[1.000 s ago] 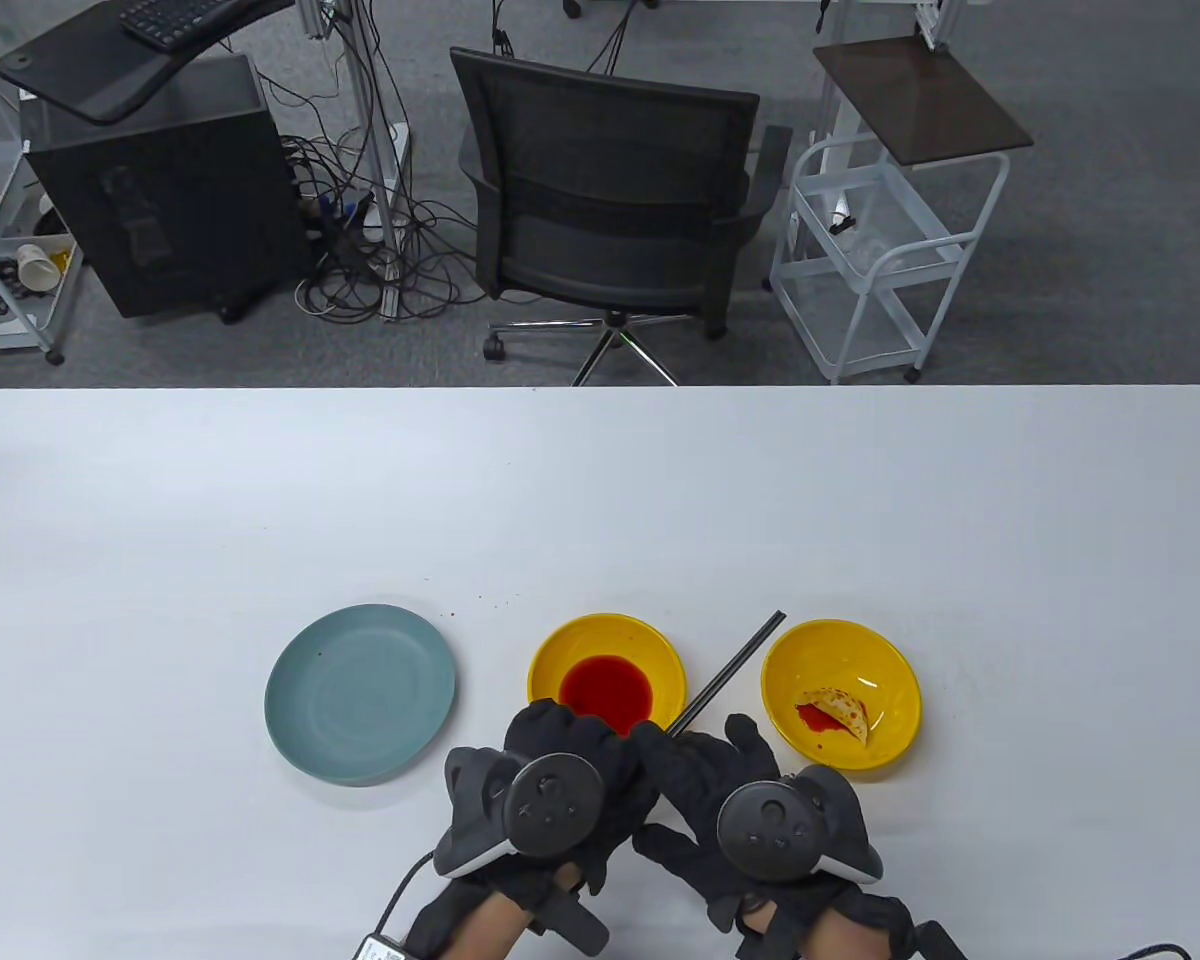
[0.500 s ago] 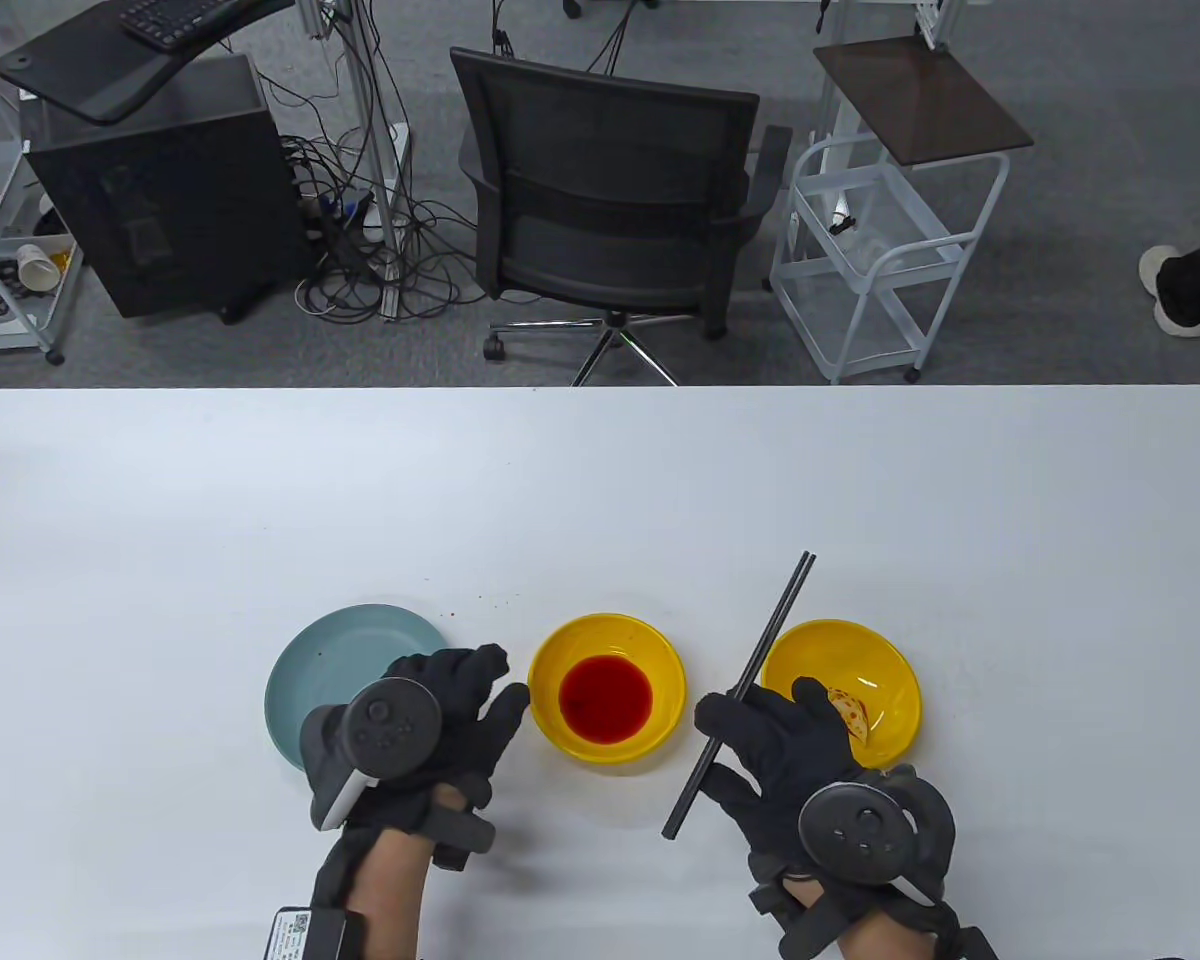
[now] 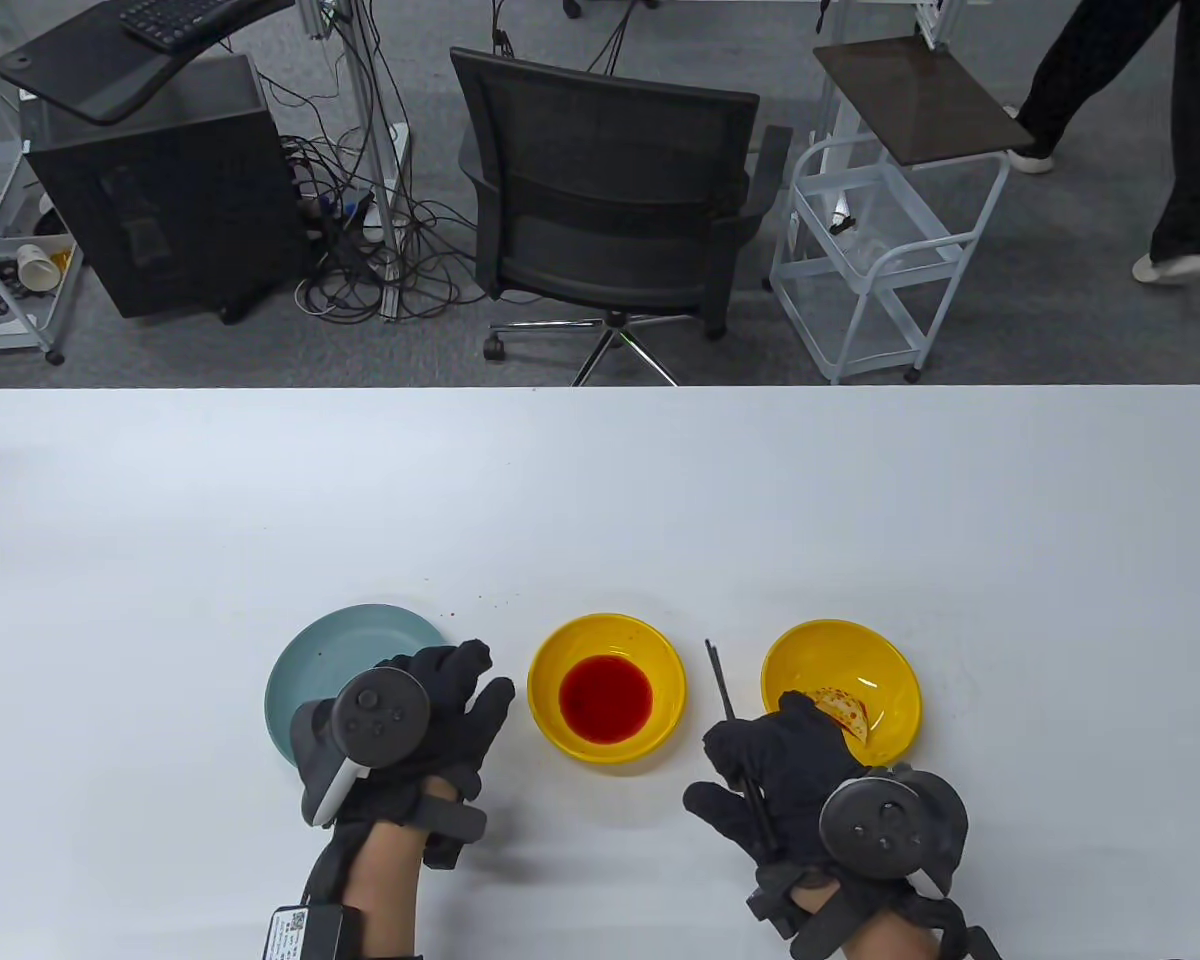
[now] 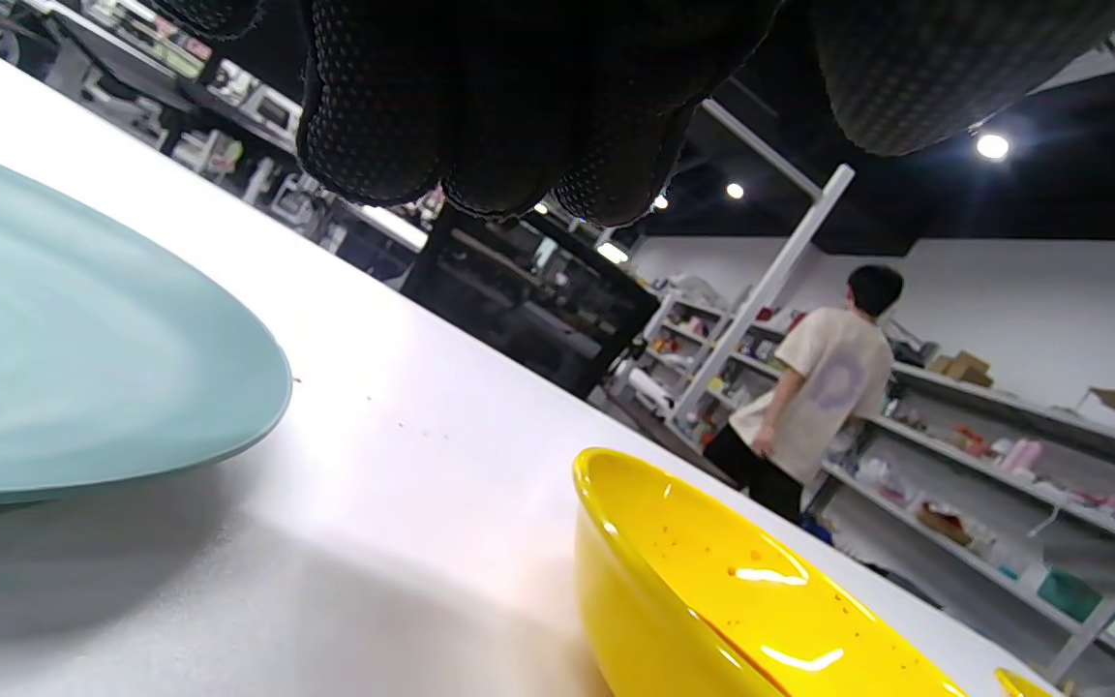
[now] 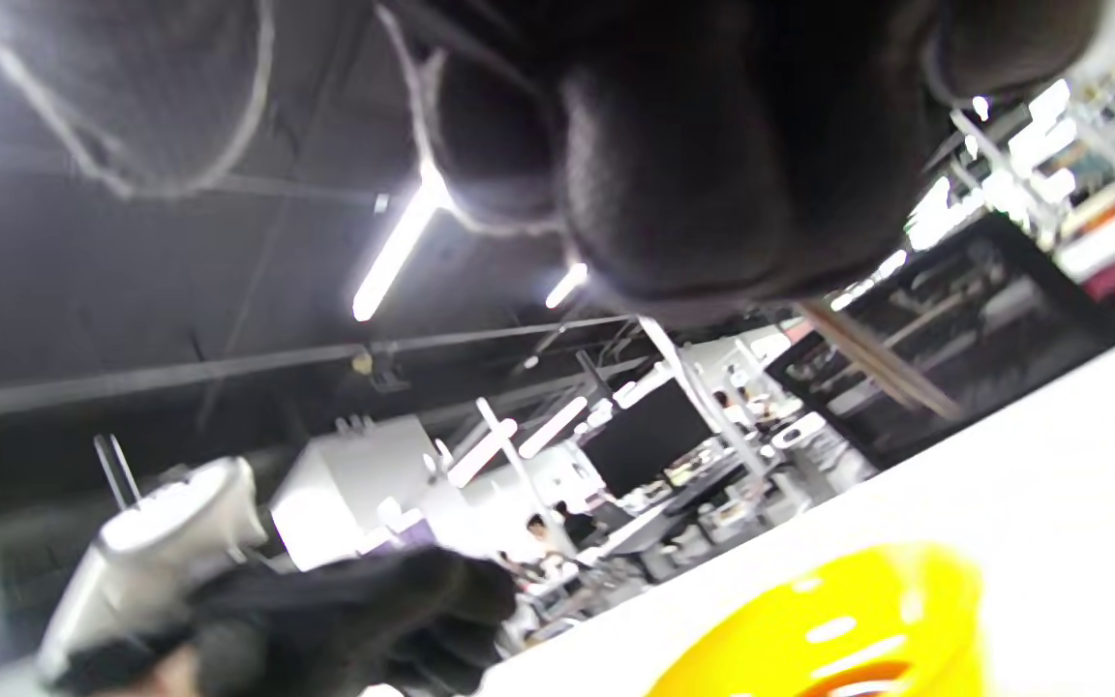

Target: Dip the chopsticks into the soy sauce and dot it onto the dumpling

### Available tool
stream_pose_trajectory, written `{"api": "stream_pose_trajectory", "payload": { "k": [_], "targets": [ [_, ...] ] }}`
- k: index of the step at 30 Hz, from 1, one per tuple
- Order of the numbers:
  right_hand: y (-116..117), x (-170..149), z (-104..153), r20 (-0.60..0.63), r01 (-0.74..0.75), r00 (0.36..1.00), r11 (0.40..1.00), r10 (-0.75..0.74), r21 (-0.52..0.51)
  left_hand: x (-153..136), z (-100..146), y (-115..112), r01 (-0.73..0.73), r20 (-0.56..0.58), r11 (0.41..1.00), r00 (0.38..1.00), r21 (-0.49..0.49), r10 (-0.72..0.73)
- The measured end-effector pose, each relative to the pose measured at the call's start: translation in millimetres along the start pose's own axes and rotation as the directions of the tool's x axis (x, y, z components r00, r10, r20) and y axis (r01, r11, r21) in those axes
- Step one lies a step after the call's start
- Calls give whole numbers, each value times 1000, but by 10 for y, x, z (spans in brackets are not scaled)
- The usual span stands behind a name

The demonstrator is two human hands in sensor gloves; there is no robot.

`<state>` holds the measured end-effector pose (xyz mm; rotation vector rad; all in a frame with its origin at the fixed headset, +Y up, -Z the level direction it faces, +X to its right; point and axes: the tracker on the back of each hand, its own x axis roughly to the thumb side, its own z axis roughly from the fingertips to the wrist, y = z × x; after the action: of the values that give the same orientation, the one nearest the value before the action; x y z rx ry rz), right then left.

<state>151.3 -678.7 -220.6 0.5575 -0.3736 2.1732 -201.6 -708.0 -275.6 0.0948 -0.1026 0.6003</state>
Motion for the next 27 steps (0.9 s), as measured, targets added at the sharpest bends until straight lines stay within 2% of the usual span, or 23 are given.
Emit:
{"api": "stream_pose_trajectory", "payload": {
  "k": [2,4,12,17,22,27],
  "targets": [
    [40,-41,0,-44,92,995,995,-90,47,-2,4,8,19,5,1000,1000,9,-19],
    [88,-62,2,-76,110,992,992,-105,63,-1,3,10,43,-3,999,999,8,-42],
    [341,-30,-21,-72,-13,997,987,25,162,24,2,-3,59,5,998,998,-3,-59],
    [527,-111,-54,-115,-31,991,964,64,266,13,-7,-23,64,-5,997,998,-32,-64],
    [552,-139,-62,-131,-29,989,963,66,270,19,-7,-21,71,-5,997,997,-25,-71],
    [522,-140,-37,-145,-88,981,964,128,252,14,-18,-70,183,-47,981,981,-63,-186]
  ]
}}
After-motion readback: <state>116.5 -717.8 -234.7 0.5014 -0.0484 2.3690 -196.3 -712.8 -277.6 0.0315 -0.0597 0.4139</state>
